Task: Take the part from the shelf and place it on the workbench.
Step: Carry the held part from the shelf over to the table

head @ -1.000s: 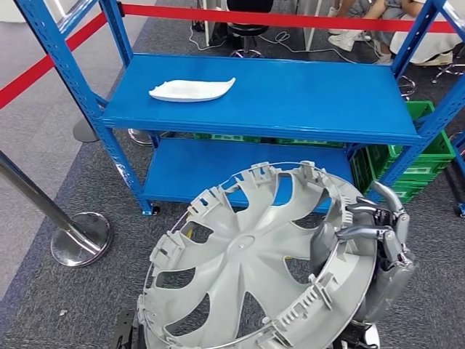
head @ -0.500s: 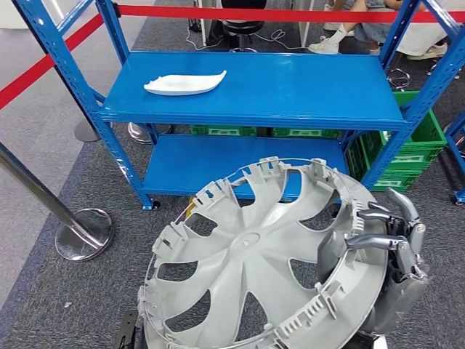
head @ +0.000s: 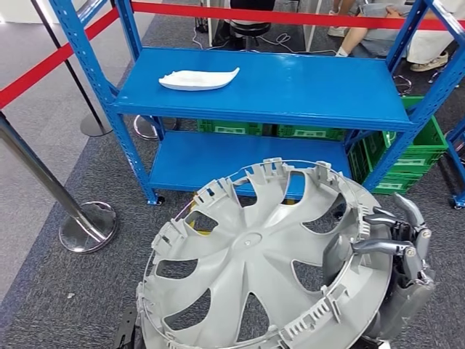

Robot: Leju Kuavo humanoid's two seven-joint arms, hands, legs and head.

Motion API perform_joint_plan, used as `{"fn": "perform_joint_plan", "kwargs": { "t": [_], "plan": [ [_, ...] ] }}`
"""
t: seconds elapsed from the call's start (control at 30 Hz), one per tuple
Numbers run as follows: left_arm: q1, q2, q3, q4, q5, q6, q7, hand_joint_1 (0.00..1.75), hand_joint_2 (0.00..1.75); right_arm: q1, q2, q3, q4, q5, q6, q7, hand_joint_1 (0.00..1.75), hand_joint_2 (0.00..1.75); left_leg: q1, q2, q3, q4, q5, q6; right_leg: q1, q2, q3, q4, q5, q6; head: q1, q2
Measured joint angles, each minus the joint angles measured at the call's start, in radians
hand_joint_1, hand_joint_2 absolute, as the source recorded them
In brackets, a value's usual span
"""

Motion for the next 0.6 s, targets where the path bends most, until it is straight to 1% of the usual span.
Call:
{"fn": "perform_joint_plan", "kwargs": {
  "t": [0.03, 0.1, 0.13, 0.17, 0.2, 0.23, 0.27, 0.3, 0.33, 0.37, 0.4, 0.43, 0.47, 0.5, 0.53, 0.57, 0.6],
  "plan": [
    [0.0, 0.0, -0.001, 0.0, -0.003, 0.001, 0.002, 0.0, 1.75, 0.0, 0.0, 0.0, 0.0, 0.006, 0.0, 0.001, 1.75, 1.75, -0.001, 0.0, -0.005, 0.003, 0.003, -0.006, 0.001, 0.001, 0.013, -0.028, 0.007, -0.005, -0.001, 0.0],
    [0.0, 0.0, -0.002, 0.0, -0.007, 0.005, 0.003, 0.0, 1.75, 0.0, 0.0, -0.001, 0.0, 0.014, 0.0, 0.002, 1.75, 1.75, -0.002, -0.001, -0.014, 0.005, 0.011, -0.019, 0.002, 0.004, 0.003, -0.029, 0.013, -0.016, -0.001, 0.0],
    [0.0, 0.0, -0.002, 0.0, -0.009, 0.007, 0.002, 0.0, 1.75, 0.0, 0.0, -0.001, 0.0, 0.017, -0.001, 0.003, 1.75, 1.75, -0.001, -0.001, -0.019, 0.008, 0.009, -0.025, 0.001, 0.003, -0.004, -0.028, 0.019, -0.023, -0.001, 0.0],
    [0.0, 0.0, -0.003, 0.0, -0.011, 0.009, 0.002, 0.0, 1.75, 0.0, 0.0, -0.001, 0.0, 0.019, -0.002, 0.004, 1.75, 1.75, -0.001, -0.001, -0.027, 0.019, -0.004, -0.031, 0.0, 0.002, -0.011, -0.028, 0.025, -0.029, -0.002, 0.0],
    [0.0, 0.001, -0.003, 0.0, -0.012, 0.01, 0.002, 0.0, 1.75, -0.001, 0.0, -0.001, 0.0, 0.02, -0.002, 0.005, 1.75, 1.75, -0.001, -0.001, -0.04, 0.048, -0.033, -0.036, -0.003, 0.001, -0.019, -0.03, 0.032, -0.036, -0.004, 0.0],
    [0.0, 0.001, -0.003, 0.0, -0.012, 0.011, 0.002, 0.0, 1.75, -0.001, 0.001, -0.001, 0.0, 0.021, -0.003, 0.005, 1.75, 1.75, 0.0, -0.001, -0.059, 0.097, -0.075, -0.04, -0.004, 0.0, -0.028, -0.03, 0.04, -0.04, -0.006, 0.0],
    [0.0, 0.001, -0.004, 0.0, -0.012, 0.012, 0.002, 0.0, 1.75, -0.001, 0.001, -0.001, 0.0, 0.021, -0.003, 0.005, 1.75, 1.75, 0.0, -0.001, -0.083, 0.161, -0.12, -0.044, -0.004, -0.001, -0.039, -0.03, 0.048, -0.043, -0.008, 0.0],
    [0.0, 0.002, -0.004, 0.0, -0.013, 0.012, 0.002, 0.0, 1.75, -0.001, 0.001, -0.001, 0.0, 0.021, -0.003, 0.005, 1.75, 1.75, 0.001, -0.001, -0.105, 0.226, -0.157, -0.046, -0.004, -0.001, -0.051, -0.029, 0.057, -0.045, -0.009, 0.0],
    [0.0, 0.002, -0.004, 0.0, -0.013, 0.012, 0.002, 0.0, 1.75, -0.001, 0.001, -0.001, 0.0, 0.021, -0.004, 0.006, 1.75, 1.75, 0.001, -0.001, -0.114, 0.268, -0.177, -0.048, -0.003, -0.002, -0.064, -0.029, 0.067, -0.046, -0.009, 0.0],
    [0.0, 0.002, -0.004, 0.0, -0.013, 0.012, 0.002, 0.0, 1.75, -0.001, 0.001, -0.001, 0.0, 0.021, -0.004, 0.006, 1.75, 1.75, 0.001, -0.001, -0.108, 0.278, -0.178, -0.048, -0.003, -0.002, -0.077, -0.029, 0.077, -0.045, -0.009, 0.0],
    [-0.001, 0.003, -0.004, 0.0, -0.013, 0.012, 0.002, 0.0, 1.75, -0.001, 0.001, -0.001, 0.001, 0.021, -0.004, 0.006, 1.75, 1.75, 0.001, -0.001, -0.081, 0.248, -0.162, -0.047, -0.003, -0.001, -0.089, -0.029, 0.087, -0.044, -0.009, 0.0],
    [-0.002, 0.003, -0.005, 0.0, -0.013, 0.012, 0.002, 0.0, 1.75, -0.001, 0.001, -0.001, 0.0, 0.021, -0.004, 0.006, 1.75, 1.75, 0.001, -0.001, -0.037, 0.186, -0.136, -0.045, -0.004, -0.001, -0.101, -0.029, 0.097, -0.041, -0.009, 0.0],
    [-0.004, 0.003, -0.006, 0.0, -0.013, 0.012, 0.002, 0.0, 1.75, -0.001, 0.001, -0.001, 0.0, 0.021, -0.004, 0.006, 1.75, 1.75, 0.001, -0.001, 0.013, 0.111, -0.115, -0.043, -0.003, 0.0, -0.111, -0.028, 0.107, -0.037, -0.009, 0.0],
    [-0.007, 0.003, -0.007, 0.0, -0.013, 0.012, 0.002, 0.0, 1.75, -0.001, 0.001, -0.001, 0.0, 0.021, -0.004, 0.007, 1.75, 1.75, 0.0, -0.002, 0.049, 0.051, -0.098, -0.037, -0.001, 0.001, -0.119, -0.027, 0.117, -0.032, -0.008, 0.0],
    [-0.009, 0.003, -0.009, 0.0, -0.013, 0.012, 0.001, 0.0, 1.75, -0.001, 0.001, -0.001, 0.0, 0.022, -0.004, 0.007, 1.75, 1.75, -0.001, -0.004, 0.07, 0.013, -0.089, -0.031, 0.0, 0.0, -0.125, -0.027, 0.127, -0.027, -0.008, 0.0],
    [-0.01, 0.003, -0.01, 0.0, -0.013, 0.012, 0.001, 0.0, 1.75, -0.001, 0.001, -0.001, 0.0, 0.022, -0.005, 0.007, 1.75, 1.75, -0.003, -0.006, 0.075, -0.002, -0.085, -0.023, 0.0, 0.0, -0.128, -0.029, 0.136, -0.021, -0.008, 0.0],
    [-0.009, 0.003, -0.011, 0.0, -0.013, 0.012, 0.001, 0.0, 1.75, -0.001, 0.001, -0.001, 0.0, 0.022, -0.005, 0.007, 1.75, 1.75, -0.006, -0.007, 0.068, -0.001, -0.077, -0.014, 0.0, -0.001, -0.129, -0.035, 0.147, -0.015, -0.007, 0.0]
  ]
}}
